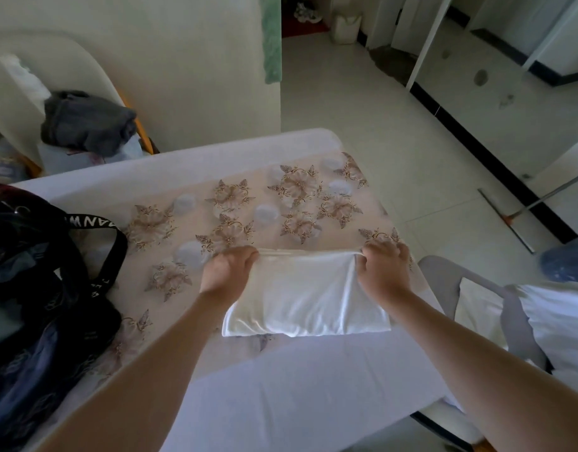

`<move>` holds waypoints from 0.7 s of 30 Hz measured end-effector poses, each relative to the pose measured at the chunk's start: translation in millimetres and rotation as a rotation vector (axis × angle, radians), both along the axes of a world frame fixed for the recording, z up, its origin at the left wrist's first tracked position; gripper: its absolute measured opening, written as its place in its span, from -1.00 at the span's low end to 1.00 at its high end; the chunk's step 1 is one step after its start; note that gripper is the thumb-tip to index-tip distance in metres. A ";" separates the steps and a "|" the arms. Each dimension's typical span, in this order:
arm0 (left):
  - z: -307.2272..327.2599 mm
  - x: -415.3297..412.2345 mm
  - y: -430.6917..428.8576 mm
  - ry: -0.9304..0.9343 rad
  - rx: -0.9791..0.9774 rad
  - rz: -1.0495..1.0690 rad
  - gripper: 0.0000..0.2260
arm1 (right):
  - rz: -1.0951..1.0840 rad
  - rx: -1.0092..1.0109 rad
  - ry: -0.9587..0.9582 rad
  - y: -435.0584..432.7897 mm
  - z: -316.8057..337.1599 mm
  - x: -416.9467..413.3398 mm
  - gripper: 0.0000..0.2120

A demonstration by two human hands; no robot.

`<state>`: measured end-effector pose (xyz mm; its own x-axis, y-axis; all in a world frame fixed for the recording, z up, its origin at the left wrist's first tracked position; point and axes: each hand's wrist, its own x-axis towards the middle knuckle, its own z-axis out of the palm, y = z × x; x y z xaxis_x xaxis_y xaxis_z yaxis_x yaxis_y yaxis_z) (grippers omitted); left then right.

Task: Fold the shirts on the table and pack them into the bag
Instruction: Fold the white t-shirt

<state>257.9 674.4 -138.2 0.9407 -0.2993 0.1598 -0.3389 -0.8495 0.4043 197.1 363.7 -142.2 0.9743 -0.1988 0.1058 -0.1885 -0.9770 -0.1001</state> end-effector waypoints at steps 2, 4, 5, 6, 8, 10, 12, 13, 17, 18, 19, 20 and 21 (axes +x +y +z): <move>3.4 15.2 -12.1 0.037 0.096 0.069 -0.82 | -0.107 -0.082 0.210 7.7 4.4 12.2 -0.59; 3.5 25.4 -22.4 0.047 0.223 0.092 -0.85 | -0.171 -0.114 0.298 16.9 3.0 22.5 -0.68; 0.4 27.6 -25.1 0.012 0.270 0.109 -0.87 | -0.190 -0.101 0.282 21.9 2.5 25.3 -0.69; -2.0 26.5 -28.5 -0.050 0.282 0.134 -0.81 | -0.185 -0.088 0.232 26.5 1.6 26.4 -0.66; -6.4 13.2 -39.2 -0.198 0.139 0.140 -0.70 | -0.060 -0.064 0.017 36.9 -3.2 22.5 -0.58; -11.8 -7.9 -49.0 -0.308 0.001 -0.102 -0.73 | 0.211 -0.042 -0.212 49.8 -8.6 12.1 -0.60; -28.4 -21.0 -43.3 -0.295 0.052 -0.368 -0.79 | 0.467 -0.015 -0.228 60.1 -15.2 1.0 -0.69; -37.2 -24.4 -34.4 -0.225 0.143 -0.418 -0.72 | 0.524 0.012 -0.161 59.1 -21.8 -1.8 -0.72; -60.3 -14.4 10.3 -0.005 0.370 -0.329 -0.47 | 0.442 -0.028 0.176 25.7 -43.0 -3.0 -0.48; -56.8 -13.4 15.9 0.005 0.374 -0.299 -0.46 | 0.443 -0.033 0.217 16.4 -44.3 -1.8 -0.46; -50.9 -15.3 18.7 0.007 0.348 -0.270 -0.47 | 0.457 -0.037 0.240 10.4 -44.1 -0.6 -0.44; -45.4 -20.7 20.9 -0.027 0.289 -0.253 -0.50 | 0.473 -0.046 0.247 8.8 -42.4 -0.4 -0.43; -40.3 -30.0 22.9 -0.059 0.221 -0.260 -0.53 | 0.474 -0.048 0.239 10.9 -38.4 -1.7 -0.43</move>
